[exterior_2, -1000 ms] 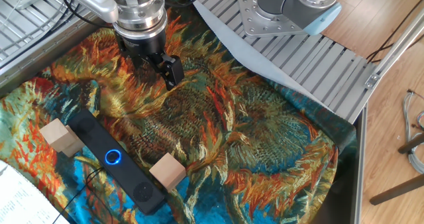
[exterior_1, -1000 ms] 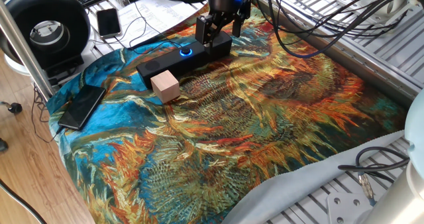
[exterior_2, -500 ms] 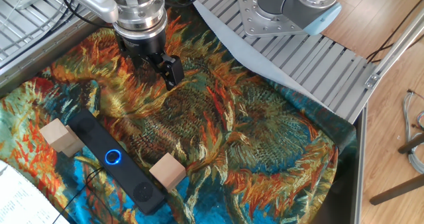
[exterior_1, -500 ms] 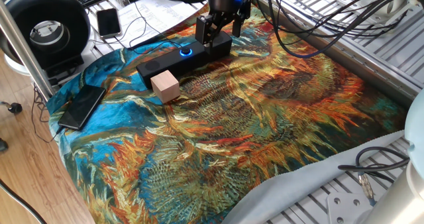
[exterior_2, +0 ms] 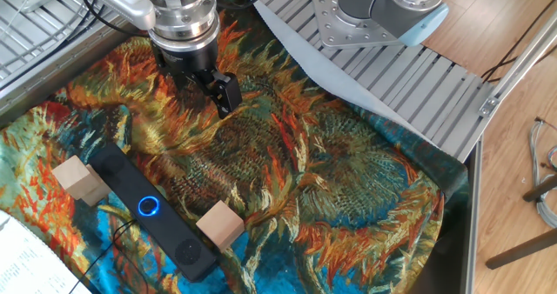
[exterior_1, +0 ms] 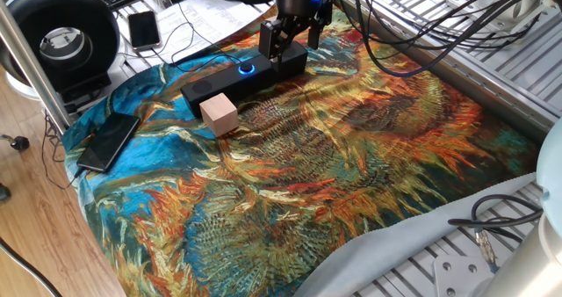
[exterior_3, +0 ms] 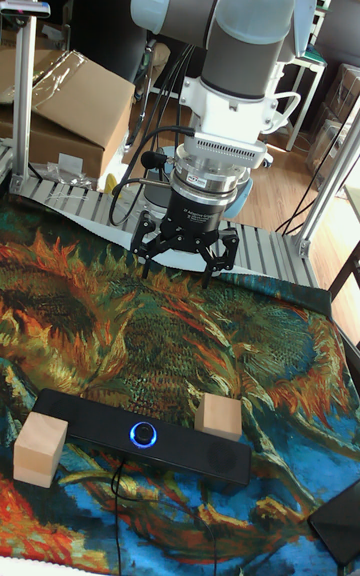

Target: Turn the knob to decrease the volume of the speaker

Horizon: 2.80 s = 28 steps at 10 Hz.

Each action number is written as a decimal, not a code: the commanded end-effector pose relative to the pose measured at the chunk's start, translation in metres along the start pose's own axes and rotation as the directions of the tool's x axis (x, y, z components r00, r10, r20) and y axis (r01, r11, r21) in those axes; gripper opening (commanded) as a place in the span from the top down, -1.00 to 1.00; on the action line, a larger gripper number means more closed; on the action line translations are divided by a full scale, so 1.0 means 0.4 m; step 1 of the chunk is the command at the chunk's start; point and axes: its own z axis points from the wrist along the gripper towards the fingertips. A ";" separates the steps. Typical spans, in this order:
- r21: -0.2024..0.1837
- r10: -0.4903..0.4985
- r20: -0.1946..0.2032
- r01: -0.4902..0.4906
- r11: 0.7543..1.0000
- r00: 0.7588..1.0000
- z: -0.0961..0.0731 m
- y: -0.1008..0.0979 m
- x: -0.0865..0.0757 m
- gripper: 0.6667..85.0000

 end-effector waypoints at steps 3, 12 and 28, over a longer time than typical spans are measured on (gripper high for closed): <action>0.096 0.022 0.249 -0.047 0.994 0.968 -0.013 -0.046 -0.155 0.96; -0.008 -0.170 0.041 0.170 0.985 0.985 0.002 0.028 -0.010 0.96; -0.002 -0.236 0.049 0.236 0.972 0.971 0.028 0.023 -0.133 0.96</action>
